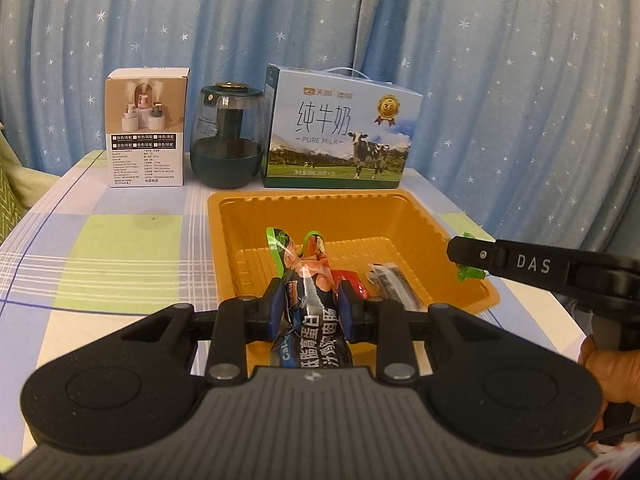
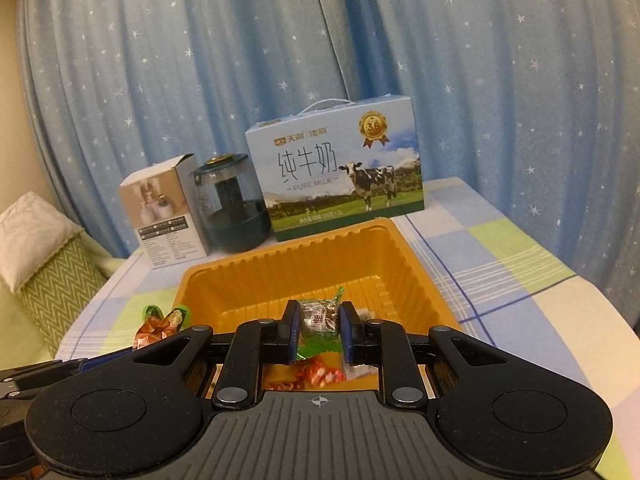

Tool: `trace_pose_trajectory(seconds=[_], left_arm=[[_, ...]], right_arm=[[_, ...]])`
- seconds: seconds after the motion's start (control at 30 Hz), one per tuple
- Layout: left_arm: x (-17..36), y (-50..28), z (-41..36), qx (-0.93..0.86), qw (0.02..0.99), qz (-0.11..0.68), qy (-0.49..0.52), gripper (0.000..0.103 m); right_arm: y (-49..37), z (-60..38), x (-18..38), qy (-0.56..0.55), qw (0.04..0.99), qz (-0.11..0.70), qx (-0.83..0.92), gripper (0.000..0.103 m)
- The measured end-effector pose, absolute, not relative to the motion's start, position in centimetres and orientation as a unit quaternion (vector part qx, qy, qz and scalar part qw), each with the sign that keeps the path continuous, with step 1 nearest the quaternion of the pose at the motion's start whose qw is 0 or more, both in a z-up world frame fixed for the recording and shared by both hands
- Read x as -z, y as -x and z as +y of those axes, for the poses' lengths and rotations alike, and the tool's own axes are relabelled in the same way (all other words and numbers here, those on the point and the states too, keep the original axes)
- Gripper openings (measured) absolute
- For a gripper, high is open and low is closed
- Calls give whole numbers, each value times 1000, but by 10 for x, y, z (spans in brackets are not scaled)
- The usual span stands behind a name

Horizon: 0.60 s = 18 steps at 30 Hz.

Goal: Organize snacks
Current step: 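Lower both snacks into the orange tray and open both grippers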

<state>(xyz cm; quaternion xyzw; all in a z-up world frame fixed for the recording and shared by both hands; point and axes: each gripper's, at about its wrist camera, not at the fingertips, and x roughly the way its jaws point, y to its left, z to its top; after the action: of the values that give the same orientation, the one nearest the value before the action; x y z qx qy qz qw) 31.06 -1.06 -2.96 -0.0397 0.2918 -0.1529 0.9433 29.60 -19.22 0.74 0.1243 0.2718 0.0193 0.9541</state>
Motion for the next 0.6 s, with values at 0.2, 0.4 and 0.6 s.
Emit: trace_pose_trajectory(seconds=[0.2, 0.4, 0.6], left_arm=[[33, -330, -6, 151, 943, 292, 52, 26], [36, -343, -5, 153, 945, 284, 56, 26], [38, -348, -1, 146, 946, 282, 61, 32]], right_arm=[[-318, -195, 1, -135, 951, 277, -13, 21], [-330, -197, 10, -135, 949, 286, -8, 21], [-330, -201, 15, -143, 946, 292, -7, 21]])
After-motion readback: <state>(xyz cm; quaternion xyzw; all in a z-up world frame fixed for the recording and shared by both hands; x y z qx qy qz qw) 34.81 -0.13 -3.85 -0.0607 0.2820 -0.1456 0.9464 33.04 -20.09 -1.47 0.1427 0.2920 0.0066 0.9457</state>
